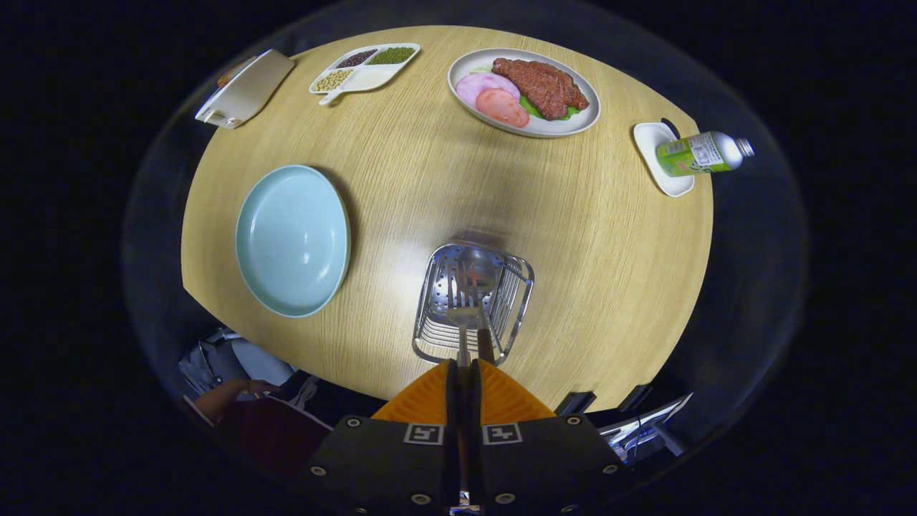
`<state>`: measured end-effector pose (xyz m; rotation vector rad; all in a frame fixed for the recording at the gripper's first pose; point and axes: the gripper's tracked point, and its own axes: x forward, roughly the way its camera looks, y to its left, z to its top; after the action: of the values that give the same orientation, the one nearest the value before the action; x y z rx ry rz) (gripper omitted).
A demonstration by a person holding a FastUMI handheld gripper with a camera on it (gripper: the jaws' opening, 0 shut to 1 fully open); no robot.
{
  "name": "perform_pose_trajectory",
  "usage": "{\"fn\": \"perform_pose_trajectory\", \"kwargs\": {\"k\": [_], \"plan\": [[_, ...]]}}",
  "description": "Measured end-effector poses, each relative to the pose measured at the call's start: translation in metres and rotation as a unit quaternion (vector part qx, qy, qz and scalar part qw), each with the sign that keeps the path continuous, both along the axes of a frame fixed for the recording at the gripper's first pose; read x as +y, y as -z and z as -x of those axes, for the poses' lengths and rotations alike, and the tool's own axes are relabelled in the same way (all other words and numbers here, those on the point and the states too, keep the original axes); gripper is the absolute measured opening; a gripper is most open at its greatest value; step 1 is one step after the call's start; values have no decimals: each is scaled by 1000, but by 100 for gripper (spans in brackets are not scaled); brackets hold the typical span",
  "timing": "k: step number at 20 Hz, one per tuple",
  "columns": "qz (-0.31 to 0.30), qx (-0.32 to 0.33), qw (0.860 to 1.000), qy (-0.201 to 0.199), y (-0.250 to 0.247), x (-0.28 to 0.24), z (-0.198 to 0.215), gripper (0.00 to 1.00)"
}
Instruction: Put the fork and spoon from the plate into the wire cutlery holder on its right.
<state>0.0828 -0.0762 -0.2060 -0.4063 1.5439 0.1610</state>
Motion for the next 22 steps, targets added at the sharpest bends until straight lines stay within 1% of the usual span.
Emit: {"fn": "perform_pose_trajectory", "kwargs": {"k": [2,3,4,6,8,9,10,12,13,14,15,17,19,20,22], "plan": [[6,-7,1000,-1,5,-3,-6,7],[4,-11,1000,-2,4,-3,-8,11],[3,-15,1000,-1,5,-2,-8,12],[-8,-24,1000,3,0,2,-8,14],[-18,-55,998,3,-13,6,-13,31],[-25,-75,997,7,-19,7,-14,48],[-37,-96,995,12,-25,7,-14,55],[-81,-149,985,27,-45,20,-16,73],[-103,-179,978,33,-58,28,-15,82],[-125,-212,969,37,-70,33,-16,85],[-139,-245,959,41,-85,35,-16,91],[-160,-311,936,45,-111,35,-13,99],[-172,-376,909,55,-136,30,-11,99],[-178,-407,894,63,-147,25,-8,99],[-183,-455,868,78,-163,15,2,98]]}}
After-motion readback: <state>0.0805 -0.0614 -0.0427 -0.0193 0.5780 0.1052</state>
